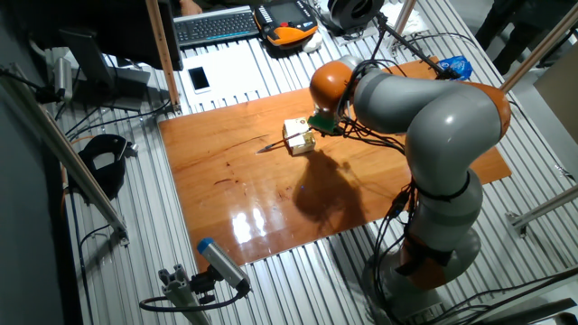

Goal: Place the brush on the pen rack

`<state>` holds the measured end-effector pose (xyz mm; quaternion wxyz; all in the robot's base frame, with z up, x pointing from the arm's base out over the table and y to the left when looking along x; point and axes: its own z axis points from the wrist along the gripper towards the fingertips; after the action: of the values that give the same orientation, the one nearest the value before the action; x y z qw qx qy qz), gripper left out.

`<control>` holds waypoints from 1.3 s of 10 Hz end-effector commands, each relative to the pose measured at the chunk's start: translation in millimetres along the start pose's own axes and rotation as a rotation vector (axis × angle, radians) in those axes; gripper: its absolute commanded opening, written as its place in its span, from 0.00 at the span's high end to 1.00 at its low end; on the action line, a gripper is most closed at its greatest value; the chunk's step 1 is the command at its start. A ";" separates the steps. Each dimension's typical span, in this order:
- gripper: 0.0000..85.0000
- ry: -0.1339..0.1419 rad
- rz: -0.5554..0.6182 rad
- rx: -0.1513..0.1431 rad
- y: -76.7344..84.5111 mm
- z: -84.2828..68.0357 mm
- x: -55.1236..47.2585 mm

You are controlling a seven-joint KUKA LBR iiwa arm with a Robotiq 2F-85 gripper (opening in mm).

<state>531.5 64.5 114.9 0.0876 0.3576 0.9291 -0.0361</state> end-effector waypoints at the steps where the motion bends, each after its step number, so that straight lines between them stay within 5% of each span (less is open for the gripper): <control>1: 1.00 0.001 -0.004 0.008 -0.3 0.0 -0.1; 3: 1.00 0.079 -0.002 0.032 -0.3 0.0 -0.1; 4: 1.00 0.090 0.033 0.029 -0.3 0.0 -0.1; 6: 1.00 0.028 0.066 0.028 -0.3 0.0 -0.1; 9: 1.00 0.057 0.043 -0.002 -0.3 0.0 -0.1; 11: 1.00 -0.013 0.033 0.025 -0.3 0.0 -0.1; 12: 1.00 -0.031 0.015 0.038 -0.3 0.0 -0.1; 13: 1.00 -0.016 -0.001 0.029 -0.3 0.0 -0.1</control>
<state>531.4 64.3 114.9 0.0880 0.3574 0.9285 -0.0498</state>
